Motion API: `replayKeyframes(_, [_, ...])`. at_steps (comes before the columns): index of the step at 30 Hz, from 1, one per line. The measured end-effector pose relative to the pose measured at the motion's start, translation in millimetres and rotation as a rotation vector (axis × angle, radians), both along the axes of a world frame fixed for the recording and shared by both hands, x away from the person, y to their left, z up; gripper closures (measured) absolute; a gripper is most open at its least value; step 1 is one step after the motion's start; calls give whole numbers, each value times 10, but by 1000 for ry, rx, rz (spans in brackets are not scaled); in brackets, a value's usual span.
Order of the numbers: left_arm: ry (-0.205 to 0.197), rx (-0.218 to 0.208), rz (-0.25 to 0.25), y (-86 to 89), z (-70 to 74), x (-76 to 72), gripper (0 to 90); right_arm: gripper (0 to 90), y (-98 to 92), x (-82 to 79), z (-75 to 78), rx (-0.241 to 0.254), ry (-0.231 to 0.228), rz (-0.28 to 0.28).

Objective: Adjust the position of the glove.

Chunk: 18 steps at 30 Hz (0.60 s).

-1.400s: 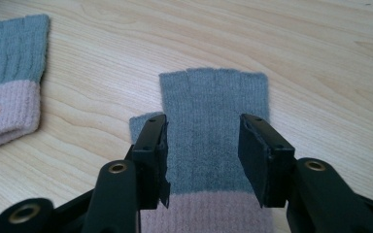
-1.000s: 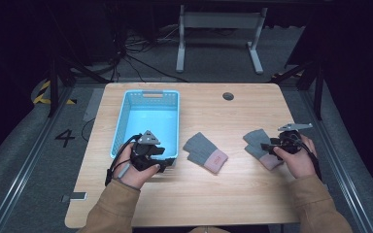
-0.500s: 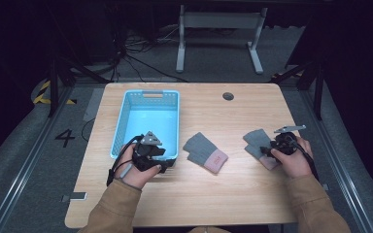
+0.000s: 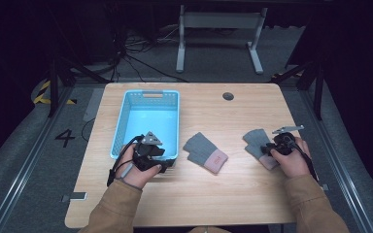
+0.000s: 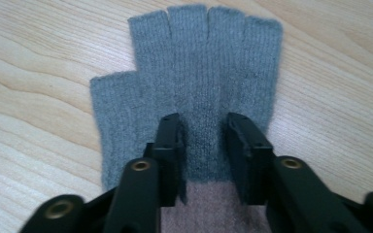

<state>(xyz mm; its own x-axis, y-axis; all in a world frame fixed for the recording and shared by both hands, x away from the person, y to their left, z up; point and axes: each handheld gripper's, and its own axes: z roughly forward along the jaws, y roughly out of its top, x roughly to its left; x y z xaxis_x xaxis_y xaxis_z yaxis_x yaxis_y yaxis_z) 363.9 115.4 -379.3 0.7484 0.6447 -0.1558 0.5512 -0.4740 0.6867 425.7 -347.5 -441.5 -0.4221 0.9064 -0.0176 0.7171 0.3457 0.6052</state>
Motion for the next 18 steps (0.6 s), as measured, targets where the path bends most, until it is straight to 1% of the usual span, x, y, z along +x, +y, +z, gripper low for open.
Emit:
replayKeyframes(2, [-1,-1,-2,-3,2,-1,467,776,4,-1,5,5,6,9])
replayKeyframes(6, [-1,0,-2,-3,-2,2,466,800,-3,-5,10,12,0,14])
replayKeyframes(8, [-2,-1,-2,1,-2,4,467,802,-5,-8,15,16,1,15])
replayKeyframes(10, [-1,-6,-1,7,1,10,466,804,0,-30,63,12,-13,29])
replayKeyframes(12, [-3,-6,-3,6,1,14,467,804,4,-39,84,10,-17,37])
replayKeyframes(14, [-2,-5,-7,-4,5,16,467,802,32,-81,157,14,-31,55])
replayKeyframes(15, [-2,-5,-7,-4,5,16,467,802,32,-81,157,14,-31,55])
replayKeyframes(16, [-3,-4,-11,-11,6,17,466,802,49,-115,214,19,-41,70])
replayKeyframes(17, [-4,-5,-13,-16,7,19,466,802,49,-115,214,19,-41,70])
replayKeyframes(18, [-4,-5,-14,-25,10,22,467,801,70,-150,269,34,-48,93])
